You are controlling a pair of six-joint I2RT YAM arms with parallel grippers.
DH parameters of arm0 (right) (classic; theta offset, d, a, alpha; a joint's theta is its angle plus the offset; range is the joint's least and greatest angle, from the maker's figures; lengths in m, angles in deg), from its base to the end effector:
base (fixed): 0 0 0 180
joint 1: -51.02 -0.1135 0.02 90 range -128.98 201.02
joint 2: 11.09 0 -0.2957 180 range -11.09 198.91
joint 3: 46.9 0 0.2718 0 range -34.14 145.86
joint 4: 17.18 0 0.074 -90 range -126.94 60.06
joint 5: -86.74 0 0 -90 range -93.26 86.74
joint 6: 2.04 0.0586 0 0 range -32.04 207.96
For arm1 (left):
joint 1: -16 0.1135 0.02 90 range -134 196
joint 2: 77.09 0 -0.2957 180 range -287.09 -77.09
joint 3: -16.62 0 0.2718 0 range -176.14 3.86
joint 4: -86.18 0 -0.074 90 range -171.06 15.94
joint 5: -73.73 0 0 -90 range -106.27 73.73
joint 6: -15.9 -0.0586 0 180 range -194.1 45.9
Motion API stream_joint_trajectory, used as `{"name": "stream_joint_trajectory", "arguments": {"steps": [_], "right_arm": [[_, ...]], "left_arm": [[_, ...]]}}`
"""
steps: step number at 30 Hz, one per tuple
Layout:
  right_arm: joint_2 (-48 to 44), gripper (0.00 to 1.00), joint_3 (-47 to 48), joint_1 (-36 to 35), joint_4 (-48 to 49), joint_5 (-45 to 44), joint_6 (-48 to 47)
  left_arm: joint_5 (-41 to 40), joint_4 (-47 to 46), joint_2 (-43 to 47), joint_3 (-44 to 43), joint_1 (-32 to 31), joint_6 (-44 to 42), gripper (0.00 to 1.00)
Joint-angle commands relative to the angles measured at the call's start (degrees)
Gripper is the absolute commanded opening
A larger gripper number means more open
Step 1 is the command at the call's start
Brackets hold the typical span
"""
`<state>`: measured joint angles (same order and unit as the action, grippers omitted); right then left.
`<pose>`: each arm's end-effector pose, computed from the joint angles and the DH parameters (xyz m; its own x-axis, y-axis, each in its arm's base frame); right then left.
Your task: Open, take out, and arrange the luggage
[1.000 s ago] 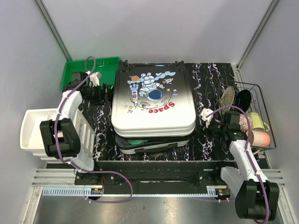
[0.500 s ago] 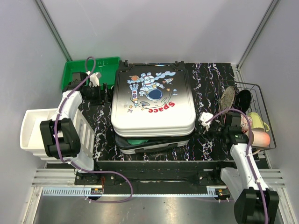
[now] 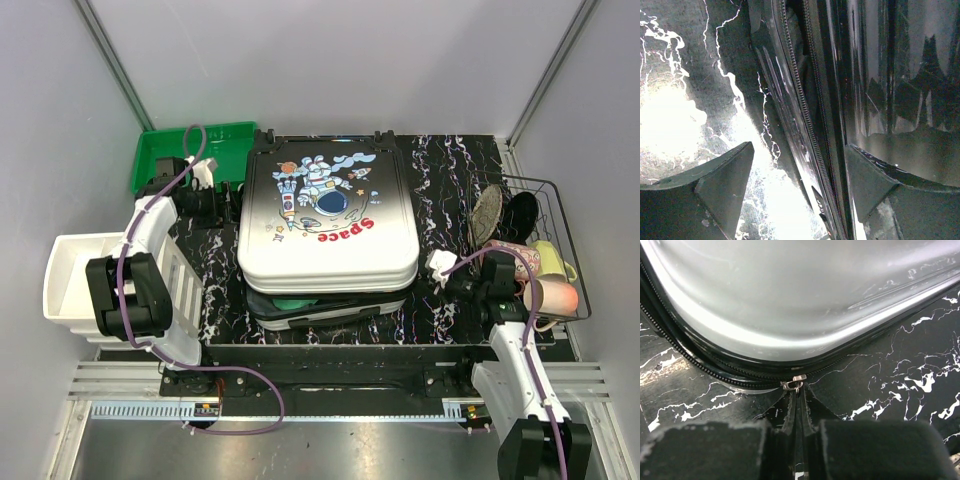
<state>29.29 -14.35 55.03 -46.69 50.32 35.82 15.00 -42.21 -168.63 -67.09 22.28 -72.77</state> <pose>0.1534 0.0365 0.2021 0.0997 -0.4769 -0.8733 -0.8439 0.4244 -0.3282 0.3615 0.0092 0.2652 -0.8596 -0.1146 -0.4979 0.1489 0.8760 -0.4587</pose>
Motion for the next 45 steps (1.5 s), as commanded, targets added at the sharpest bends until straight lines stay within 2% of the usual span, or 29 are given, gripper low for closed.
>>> {"name": "stream_joint_trajectory", "arguments": {"steps": [1,10,13,15,17,18,20,21,24,25,27,35,45], "right_arm": [[0.31,0.02,1.48,-0.23,7.7,1.35,1.16],[3.47,0.0,3.24,-0.14,8.23,2.75,-0.16],[3.92,0.0,3.59,-0.14,7.97,3.72,0.28],[3.92,0.0,3.76,-0.14,7.53,3.81,0.2],[4.0,0.0,4.11,-0.14,7.44,2.76,0.37],[4.18,0.0,4.29,-0.14,7.44,2.15,0.55],[5.23,0.0,5.16,0.12,7.52,0.47,0.64],[5.76,0.0,5.52,0.47,7.52,0.3,0.81],[8.57,0.0,7.54,3.62,7.61,1.61,0.11],[9.44,0.0,8.15,4.77,7.53,3.35,-0.5],[11.99,0.0,9.65,7.41,7.44,4.6,-2.6],[25.16,0.0,17.19,9.08,7.0,12.15,-7.97],[39.33,0.0,26.7,8.82,4.36,16.72,-12.36]], "left_arm": [[1.25,-2.29,2.34,0.21,0.13,-0.45,0.78],[-1.73,-5.28,0.76,2.76,-0.31,4.39,0.75],[-2.35,-5.28,-1.52,2.58,-0.92,5.09,0.72],[-2.61,-4.84,-3.36,1.53,-1.62,4.92,0.66],[-3.05,-3.79,-4.69,0.3,-1.8,4.48,0.57],[-3.49,-3.17,-6.26,-1.36,-1.71,4.3,0.45],[-5.07,-0.98,-8.11,-3.56,-1.28,2.9,0.36],[-5.34,-0.36,-9.69,-5.75,-0.93,2.37,0.26],[-6.83,1.66,-12.06,-10.32,-0.48,0.44,0.16],[-7.7,2.54,-12.68,-11.47,-0.48,-0.17,0.08],[-8.15,3.68,-14.78,-15.15,-0.4,-0.88,0.01],[-8.41,4.83,-18.75,-19.31,-0.57,-3.26,0.0],[-8.68,5.53,-20.86,-20.97,-1.89,-4.22,0.0]]}}
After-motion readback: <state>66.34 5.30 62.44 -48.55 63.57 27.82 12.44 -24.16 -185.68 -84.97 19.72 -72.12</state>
